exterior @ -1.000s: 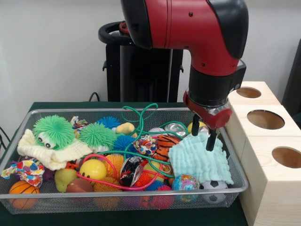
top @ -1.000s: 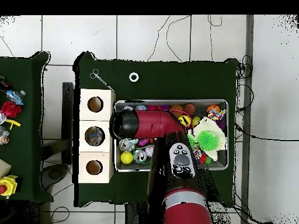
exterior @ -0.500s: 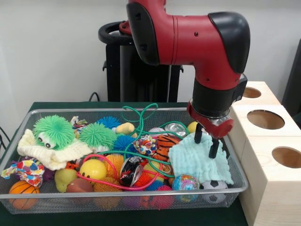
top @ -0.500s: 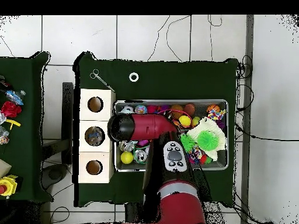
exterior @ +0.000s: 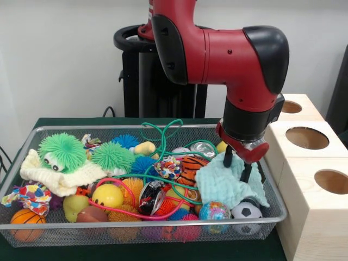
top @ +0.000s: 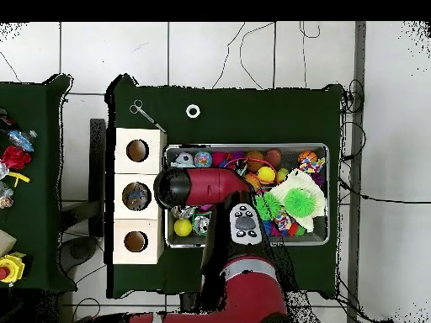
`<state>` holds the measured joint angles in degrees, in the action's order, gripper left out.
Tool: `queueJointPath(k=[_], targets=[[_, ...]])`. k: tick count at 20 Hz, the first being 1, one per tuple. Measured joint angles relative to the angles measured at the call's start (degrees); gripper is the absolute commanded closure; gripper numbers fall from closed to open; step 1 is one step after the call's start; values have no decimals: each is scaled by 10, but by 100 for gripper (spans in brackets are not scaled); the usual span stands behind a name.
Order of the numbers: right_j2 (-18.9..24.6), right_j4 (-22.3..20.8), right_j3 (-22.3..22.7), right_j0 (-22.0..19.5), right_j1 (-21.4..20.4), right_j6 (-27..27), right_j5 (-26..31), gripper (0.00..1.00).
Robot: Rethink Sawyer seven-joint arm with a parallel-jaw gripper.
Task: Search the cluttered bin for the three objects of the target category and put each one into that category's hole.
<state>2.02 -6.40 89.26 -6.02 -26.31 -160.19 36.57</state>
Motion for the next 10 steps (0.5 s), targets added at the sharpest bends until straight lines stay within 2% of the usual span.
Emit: queueJointPath(k=[3, 4, 10], targets=[[-2, 0, 0, 3, 1, 0, 0, 0], [-8, 0, -2, 8, 5, 0, 0, 100], [-13, 0, -3, 12, 15, 0, 0, 100]])
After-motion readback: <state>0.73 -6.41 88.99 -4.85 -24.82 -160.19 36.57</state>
